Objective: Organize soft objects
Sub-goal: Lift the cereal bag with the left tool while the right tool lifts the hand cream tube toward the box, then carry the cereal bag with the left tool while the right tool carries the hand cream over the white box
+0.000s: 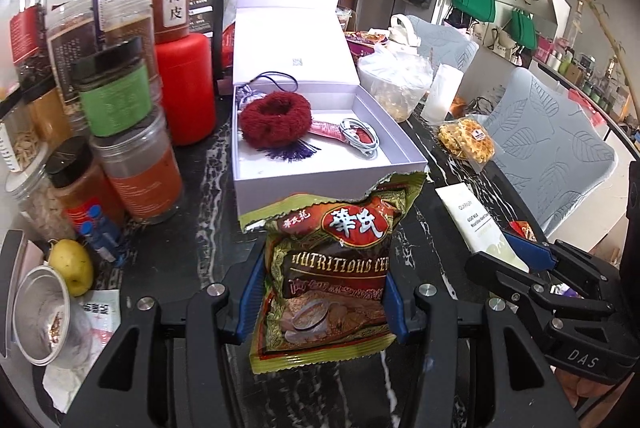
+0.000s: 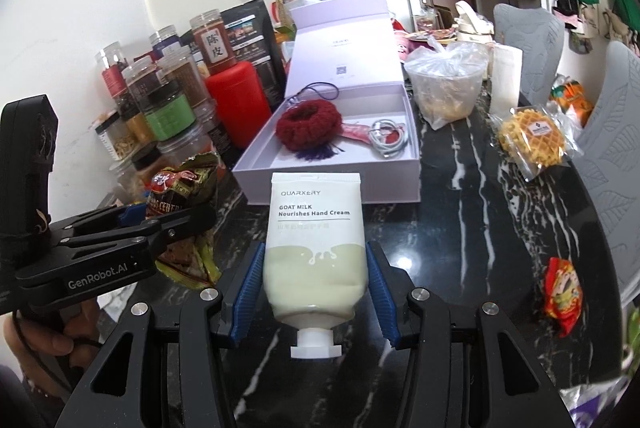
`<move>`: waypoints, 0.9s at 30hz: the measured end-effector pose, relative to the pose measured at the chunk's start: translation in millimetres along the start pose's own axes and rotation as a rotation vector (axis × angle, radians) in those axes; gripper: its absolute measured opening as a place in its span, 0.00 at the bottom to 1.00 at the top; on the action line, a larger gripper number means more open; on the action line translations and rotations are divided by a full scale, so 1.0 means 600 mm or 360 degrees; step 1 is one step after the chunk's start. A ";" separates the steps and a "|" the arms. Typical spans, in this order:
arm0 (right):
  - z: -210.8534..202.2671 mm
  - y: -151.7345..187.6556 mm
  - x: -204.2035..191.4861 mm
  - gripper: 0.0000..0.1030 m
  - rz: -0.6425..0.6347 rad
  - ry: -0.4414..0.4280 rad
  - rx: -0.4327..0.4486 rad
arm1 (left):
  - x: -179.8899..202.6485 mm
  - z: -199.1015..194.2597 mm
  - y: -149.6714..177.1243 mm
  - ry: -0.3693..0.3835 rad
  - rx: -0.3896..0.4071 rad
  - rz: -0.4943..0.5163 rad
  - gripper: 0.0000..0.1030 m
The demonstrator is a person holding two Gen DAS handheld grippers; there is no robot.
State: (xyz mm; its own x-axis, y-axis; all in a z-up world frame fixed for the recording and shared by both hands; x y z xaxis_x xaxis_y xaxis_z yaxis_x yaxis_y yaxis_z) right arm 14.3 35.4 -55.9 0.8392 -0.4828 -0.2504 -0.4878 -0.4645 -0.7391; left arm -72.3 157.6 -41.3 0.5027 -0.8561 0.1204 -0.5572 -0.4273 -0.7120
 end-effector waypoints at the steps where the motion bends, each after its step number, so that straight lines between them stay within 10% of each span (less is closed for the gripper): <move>1: -0.001 0.001 -0.006 0.48 0.0003 -0.0002 0.0009 | -0.004 -0.004 0.000 0.0005 0.0006 0.0004 0.49; 27: -0.046 -0.094 -0.065 0.48 -0.0035 0.0053 0.0246 | -0.024 -0.063 -0.117 0.0114 0.0282 0.0073 0.49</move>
State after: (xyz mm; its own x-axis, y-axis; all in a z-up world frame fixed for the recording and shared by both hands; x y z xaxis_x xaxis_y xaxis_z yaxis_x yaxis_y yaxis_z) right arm 2.1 59.8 12.7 0.8395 -0.4993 -0.2142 -0.4245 -0.3567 -0.8322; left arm -65.8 188.8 33.0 0.4276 -0.8946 0.1297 -0.4499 -0.3350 -0.8279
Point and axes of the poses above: each gripper's, at about its wrist camera, not at the fingertips, and z roughly the way its jaws point, x to its right, y to its underside, the point moved 6 cm from there along z, roughly the way its jaws point, and after that the axes turned 1 degree about z, right-handed, at the moved point
